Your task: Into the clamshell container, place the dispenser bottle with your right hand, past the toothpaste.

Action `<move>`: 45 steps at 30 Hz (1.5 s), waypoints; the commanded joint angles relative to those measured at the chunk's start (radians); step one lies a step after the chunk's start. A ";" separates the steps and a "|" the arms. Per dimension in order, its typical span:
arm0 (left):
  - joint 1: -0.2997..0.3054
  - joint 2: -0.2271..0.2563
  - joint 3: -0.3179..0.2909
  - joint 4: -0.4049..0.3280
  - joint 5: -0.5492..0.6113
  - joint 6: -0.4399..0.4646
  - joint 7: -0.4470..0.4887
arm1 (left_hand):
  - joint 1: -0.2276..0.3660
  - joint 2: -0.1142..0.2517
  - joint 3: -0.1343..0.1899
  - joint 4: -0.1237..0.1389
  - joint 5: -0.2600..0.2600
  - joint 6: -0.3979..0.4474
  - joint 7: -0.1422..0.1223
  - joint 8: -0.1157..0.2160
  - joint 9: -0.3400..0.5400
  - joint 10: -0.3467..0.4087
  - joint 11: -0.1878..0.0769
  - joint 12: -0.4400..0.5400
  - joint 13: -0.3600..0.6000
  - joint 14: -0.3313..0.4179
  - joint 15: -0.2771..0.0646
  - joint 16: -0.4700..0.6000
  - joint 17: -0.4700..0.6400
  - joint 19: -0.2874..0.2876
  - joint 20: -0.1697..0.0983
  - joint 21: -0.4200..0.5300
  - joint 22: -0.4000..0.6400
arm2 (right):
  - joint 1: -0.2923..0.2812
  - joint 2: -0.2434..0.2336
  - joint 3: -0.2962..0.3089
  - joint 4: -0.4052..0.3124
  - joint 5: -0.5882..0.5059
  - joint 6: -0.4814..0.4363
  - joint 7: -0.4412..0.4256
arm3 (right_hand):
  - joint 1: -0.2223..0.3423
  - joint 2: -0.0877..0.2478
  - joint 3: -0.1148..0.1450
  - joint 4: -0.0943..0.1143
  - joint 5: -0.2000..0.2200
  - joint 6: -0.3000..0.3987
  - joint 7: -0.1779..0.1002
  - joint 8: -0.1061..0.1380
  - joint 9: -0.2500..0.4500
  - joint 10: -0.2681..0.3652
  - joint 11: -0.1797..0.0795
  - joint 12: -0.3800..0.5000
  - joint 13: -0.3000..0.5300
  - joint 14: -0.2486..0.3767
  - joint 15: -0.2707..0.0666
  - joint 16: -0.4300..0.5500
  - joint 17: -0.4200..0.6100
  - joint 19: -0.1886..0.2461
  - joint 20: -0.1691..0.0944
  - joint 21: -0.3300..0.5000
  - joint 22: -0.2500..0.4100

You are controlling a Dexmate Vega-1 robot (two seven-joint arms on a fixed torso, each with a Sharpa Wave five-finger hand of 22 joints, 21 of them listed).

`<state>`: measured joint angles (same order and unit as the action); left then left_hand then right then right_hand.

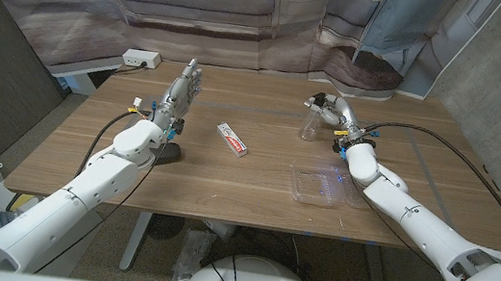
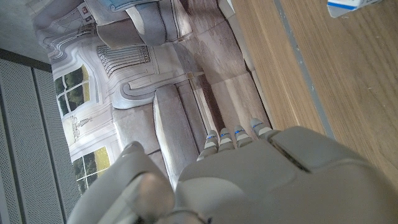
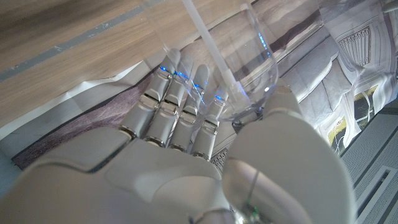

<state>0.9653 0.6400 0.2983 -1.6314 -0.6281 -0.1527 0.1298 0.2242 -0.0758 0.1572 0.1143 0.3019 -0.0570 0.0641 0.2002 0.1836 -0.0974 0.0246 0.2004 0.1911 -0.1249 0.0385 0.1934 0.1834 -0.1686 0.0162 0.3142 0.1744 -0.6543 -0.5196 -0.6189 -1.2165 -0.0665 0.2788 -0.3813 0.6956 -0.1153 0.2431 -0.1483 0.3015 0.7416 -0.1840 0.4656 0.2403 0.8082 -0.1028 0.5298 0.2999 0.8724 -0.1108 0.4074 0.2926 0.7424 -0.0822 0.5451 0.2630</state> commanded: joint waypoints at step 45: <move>-0.037 -0.013 0.017 0.036 -0.001 -0.011 -0.034 | 0.005 0.012 -0.011 0.000 0.003 0.012 0.003 -0.001 0.005 0.001 -0.004 0.004 -0.001 -0.005 -0.002 -0.001 0.003 0.009 0.003 -0.017 0.006 | -0.071 -0.040 0.068 -0.138 0.002 -0.004 -0.016 | 0.206 0.173 -0.017 0.014 -0.068 0.172 0.033 0.001 -0.047 0.237 -0.046 -0.053 -0.085 0.167 -0.119 0.055 0.036 0.094 -0.130 0.111 0.030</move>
<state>0.9282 0.6250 0.3175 -1.5939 -0.6276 -0.1626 0.0976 0.2242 -0.0759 0.1499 0.1153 0.3019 -0.0531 0.0679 0.2002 0.1835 -0.0974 0.0246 0.2004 0.1911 -0.1249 0.0386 0.1934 0.1834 -0.1594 0.0175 0.3028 0.1795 -0.7187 -0.5590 -0.5584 -1.3429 -0.0598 0.2623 -0.3901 0.8973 0.0620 0.2302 -0.1360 0.2360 0.8990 -0.1520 0.4656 0.1930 1.0315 -0.1513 0.4796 0.2142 1.0171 -0.1521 0.4550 0.3263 0.8283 -0.1002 0.6487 0.2906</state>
